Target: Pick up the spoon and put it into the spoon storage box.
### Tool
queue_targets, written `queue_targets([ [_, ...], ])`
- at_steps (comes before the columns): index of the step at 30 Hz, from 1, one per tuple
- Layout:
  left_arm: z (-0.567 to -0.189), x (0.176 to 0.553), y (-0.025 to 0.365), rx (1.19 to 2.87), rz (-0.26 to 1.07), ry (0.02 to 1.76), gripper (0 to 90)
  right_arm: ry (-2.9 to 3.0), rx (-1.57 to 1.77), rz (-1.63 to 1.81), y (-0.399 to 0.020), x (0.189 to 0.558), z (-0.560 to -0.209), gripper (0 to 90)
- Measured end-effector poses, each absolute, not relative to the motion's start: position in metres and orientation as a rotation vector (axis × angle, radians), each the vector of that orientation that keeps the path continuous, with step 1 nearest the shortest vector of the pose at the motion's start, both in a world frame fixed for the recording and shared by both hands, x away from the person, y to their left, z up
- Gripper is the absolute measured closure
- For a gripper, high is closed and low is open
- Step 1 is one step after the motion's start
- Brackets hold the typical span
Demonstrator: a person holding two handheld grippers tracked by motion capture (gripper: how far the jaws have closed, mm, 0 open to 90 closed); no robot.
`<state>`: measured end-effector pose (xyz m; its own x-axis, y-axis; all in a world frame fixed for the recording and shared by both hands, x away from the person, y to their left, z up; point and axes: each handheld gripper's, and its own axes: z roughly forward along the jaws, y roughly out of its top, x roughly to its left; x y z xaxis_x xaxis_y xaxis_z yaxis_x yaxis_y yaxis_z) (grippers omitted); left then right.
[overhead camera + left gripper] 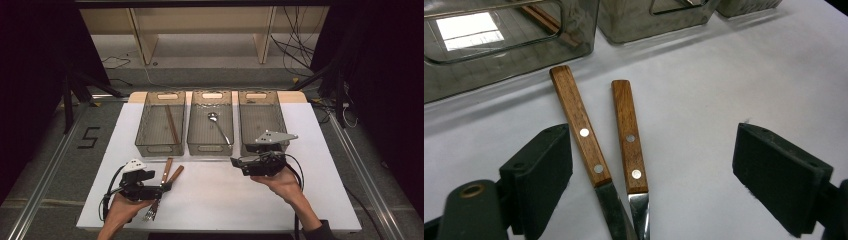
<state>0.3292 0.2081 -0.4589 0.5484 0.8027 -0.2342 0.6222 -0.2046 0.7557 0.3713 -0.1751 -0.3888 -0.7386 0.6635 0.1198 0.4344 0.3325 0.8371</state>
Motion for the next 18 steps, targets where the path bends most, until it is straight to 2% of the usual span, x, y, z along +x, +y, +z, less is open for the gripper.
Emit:
queue_targets([
  [18,-0.455,0.333,0.202,2.01,0.246,1.147,16.3,2.342,1.015,1.411,-0.195,0.352,-0.411,26.0],
])
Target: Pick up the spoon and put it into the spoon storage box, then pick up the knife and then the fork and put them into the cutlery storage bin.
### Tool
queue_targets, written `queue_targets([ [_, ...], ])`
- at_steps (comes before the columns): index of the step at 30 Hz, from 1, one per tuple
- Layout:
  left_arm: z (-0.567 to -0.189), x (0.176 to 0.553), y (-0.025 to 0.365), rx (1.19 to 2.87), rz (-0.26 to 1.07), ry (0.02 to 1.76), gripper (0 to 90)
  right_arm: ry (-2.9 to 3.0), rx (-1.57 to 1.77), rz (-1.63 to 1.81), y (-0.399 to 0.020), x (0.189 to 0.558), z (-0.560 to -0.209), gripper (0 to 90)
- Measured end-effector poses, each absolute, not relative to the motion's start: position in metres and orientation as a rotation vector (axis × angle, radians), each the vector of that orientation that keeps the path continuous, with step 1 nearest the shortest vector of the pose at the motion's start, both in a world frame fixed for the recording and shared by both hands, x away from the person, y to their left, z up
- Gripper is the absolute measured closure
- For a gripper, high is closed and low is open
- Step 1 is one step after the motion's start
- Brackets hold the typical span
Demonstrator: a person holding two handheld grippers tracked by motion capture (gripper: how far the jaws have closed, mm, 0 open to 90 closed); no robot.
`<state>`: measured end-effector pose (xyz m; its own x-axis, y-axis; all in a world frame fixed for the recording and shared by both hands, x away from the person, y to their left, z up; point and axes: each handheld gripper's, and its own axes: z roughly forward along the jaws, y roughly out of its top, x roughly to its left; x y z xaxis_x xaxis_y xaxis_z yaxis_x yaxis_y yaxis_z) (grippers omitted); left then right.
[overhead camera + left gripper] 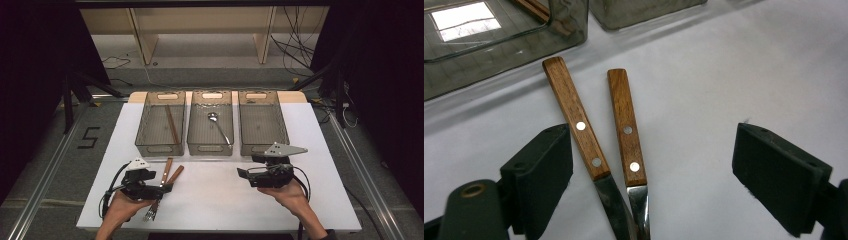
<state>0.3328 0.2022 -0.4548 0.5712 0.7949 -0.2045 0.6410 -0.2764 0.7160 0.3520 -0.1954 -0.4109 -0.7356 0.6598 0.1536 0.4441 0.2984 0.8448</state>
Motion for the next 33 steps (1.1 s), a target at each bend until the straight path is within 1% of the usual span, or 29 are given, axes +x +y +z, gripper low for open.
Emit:
queue_targets([
  [10,-0.453,0.336,0.199,2.088,0.236,1.151,17.5,2.318,1.012,1.456,-0.203,0.343,-0.419,22.5],
  [20,-0.453,0.34,0.192,2.203,0.223,1.139,20.0,2.321,1.022,1.462,-0.209,0.337,-0.426,22.1],
  [27,-0.454,0.342,0.187,2.285,0.218,1.128,25.8,2.335,1.03,1.445,-0.209,0.335,-0.432,21.7],
  [33,-0.455,0.344,0.186,2.345,0.208,1.126,30.5,2.347,1.014,1.443,-0.208,0.332,-0.434,19.7],
])
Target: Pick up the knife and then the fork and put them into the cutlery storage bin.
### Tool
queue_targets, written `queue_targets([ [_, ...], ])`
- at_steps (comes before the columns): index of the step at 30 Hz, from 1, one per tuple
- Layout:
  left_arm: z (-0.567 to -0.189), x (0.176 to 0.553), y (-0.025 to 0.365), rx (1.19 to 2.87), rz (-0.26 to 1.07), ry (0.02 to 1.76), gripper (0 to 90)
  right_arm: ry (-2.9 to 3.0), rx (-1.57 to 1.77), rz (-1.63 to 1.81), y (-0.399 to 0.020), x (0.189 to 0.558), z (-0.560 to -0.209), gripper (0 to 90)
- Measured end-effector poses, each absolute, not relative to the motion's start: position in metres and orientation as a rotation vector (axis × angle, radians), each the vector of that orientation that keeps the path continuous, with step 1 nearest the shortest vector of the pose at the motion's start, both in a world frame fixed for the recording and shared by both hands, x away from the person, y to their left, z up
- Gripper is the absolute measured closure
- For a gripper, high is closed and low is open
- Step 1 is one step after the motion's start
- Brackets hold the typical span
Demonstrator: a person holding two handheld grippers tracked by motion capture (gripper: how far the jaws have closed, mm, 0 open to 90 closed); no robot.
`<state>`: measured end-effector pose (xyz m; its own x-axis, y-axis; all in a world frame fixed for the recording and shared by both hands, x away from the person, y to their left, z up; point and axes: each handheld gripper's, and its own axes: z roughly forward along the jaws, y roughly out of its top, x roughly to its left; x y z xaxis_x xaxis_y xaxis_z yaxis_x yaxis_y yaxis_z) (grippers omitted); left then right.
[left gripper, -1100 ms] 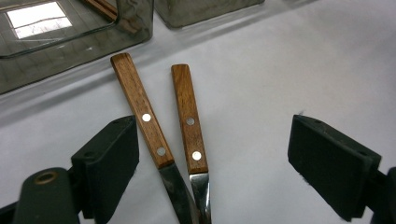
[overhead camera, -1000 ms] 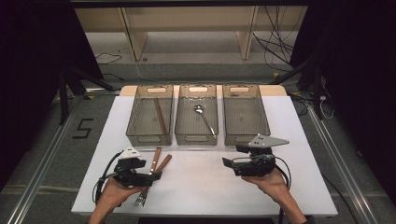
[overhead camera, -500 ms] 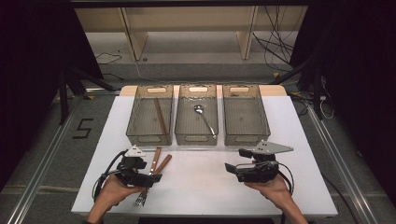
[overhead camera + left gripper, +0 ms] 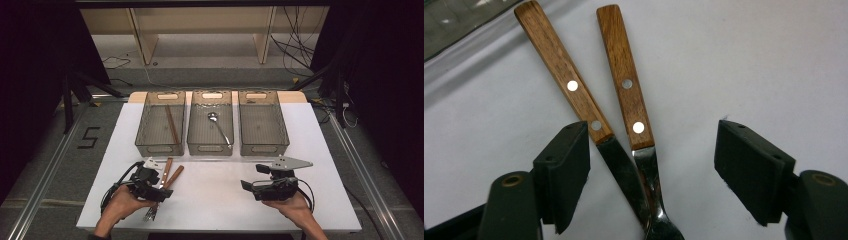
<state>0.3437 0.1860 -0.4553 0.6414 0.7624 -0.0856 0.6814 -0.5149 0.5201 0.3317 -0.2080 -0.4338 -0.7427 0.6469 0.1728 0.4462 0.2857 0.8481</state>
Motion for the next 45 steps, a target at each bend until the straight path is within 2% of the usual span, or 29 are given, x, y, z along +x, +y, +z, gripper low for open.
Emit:
queue_targets([
  [13,-0.458,0.346,0.18,2.455,0.22,1.111,46.2,2.364,1.004,1.454,-0.207,0.326,-0.438,18.1],
  [25,-0.467,0.351,0.179,2.487,0.231,1.118,56.9,2.373,0.995,1.447,-0.205,0.323,-0.44,17.9],
  [35,-0.467,0.351,0.175,2.473,0.239,1.121,70.9,2.373,1.003,1.433,-0.207,0.323,-0.441,18.2],
  [45,-0.468,0.353,0.17,2.462,0.222,1.157,76.2,2.371,1.004,1.429,-0.207,0.324,-0.441,18.7],
])
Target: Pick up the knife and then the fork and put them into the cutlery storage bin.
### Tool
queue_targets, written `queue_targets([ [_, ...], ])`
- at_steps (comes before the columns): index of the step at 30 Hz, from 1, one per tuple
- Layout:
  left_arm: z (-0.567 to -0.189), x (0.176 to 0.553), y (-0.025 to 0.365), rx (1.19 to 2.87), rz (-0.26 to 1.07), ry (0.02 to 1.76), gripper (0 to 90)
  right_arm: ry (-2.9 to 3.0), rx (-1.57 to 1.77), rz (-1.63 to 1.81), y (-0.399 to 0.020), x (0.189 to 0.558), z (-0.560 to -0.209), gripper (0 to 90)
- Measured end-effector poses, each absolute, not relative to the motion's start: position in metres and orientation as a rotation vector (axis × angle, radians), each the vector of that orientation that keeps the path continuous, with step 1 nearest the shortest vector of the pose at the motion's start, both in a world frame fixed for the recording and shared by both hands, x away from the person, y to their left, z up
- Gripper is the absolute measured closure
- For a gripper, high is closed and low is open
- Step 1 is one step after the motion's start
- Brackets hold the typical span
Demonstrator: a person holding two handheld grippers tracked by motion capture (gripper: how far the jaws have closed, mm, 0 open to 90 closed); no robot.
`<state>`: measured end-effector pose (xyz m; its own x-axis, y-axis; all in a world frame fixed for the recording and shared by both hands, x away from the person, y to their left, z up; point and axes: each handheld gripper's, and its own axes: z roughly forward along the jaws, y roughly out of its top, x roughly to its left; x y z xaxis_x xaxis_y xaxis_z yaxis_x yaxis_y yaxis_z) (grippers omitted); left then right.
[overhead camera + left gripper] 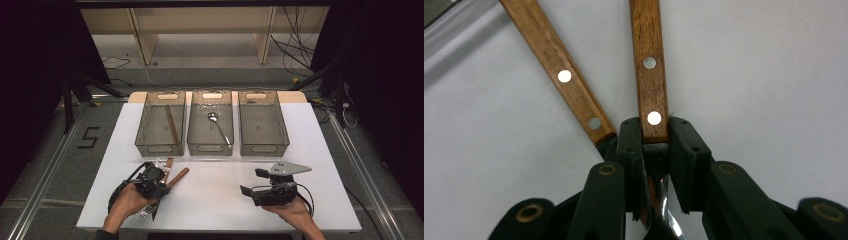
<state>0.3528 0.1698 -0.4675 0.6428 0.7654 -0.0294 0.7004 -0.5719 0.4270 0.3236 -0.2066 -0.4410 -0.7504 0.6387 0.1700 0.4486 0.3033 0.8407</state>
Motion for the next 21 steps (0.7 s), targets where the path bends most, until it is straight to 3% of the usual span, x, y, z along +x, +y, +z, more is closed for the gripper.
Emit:
queue_targets([
  [21,-0.455,0.347,0.165,2.423,0.173,1.075,77.9,2.348,0.969,1.454,-0.204,0.32,-0.436,19.2],
])
